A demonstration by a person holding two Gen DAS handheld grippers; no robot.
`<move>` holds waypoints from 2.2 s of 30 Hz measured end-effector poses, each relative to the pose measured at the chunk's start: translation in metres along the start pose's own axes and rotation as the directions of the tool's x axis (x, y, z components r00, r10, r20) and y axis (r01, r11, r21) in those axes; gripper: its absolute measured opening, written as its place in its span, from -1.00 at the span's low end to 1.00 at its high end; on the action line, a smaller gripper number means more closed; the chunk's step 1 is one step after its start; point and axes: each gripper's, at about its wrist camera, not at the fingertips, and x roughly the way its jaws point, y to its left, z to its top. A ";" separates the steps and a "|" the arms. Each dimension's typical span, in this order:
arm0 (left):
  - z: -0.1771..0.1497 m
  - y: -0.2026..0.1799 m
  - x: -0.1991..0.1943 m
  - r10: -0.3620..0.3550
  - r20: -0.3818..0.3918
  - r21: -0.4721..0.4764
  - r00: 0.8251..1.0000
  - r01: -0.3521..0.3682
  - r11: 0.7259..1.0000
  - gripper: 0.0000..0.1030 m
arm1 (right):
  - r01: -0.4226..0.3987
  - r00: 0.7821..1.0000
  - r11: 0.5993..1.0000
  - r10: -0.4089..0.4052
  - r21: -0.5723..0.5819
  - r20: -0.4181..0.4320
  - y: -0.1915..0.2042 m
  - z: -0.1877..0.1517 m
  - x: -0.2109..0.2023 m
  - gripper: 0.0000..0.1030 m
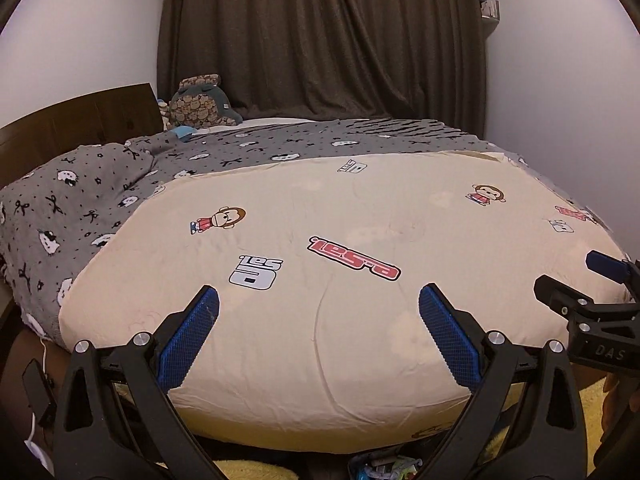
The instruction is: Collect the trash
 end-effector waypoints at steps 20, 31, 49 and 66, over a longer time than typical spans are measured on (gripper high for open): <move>-0.003 0.008 0.005 -0.030 -0.035 -0.051 0.999 0.028 0.998 0.84 | 0.018 1.000 1.000 -0.018 0.014 -0.008 0.003 0.001 0.002 0.93; -0.006 0.005 0.006 -0.034 -0.042 -0.042 0.999 0.033 0.999 0.84 | 0.020 1.000 1.000 -0.020 0.018 0.003 0.001 0.002 -0.001 0.93; -0.005 0.009 0.002 -0.032 -0.028 -0.056 0.999 0.030 0.998 0.84 | 0.004 1.000 1.000 -0.005 0.013 0.007 0.004 0.005 -0.003 0.93; -0.002 0.010 -0.002 -0.035 -0.016 -0.057 0.999 0.034 0.998 0.84 | 0.000 1.000 1.000 -0.001 0.014 0.014 0.007 0.004 -0.007 0.93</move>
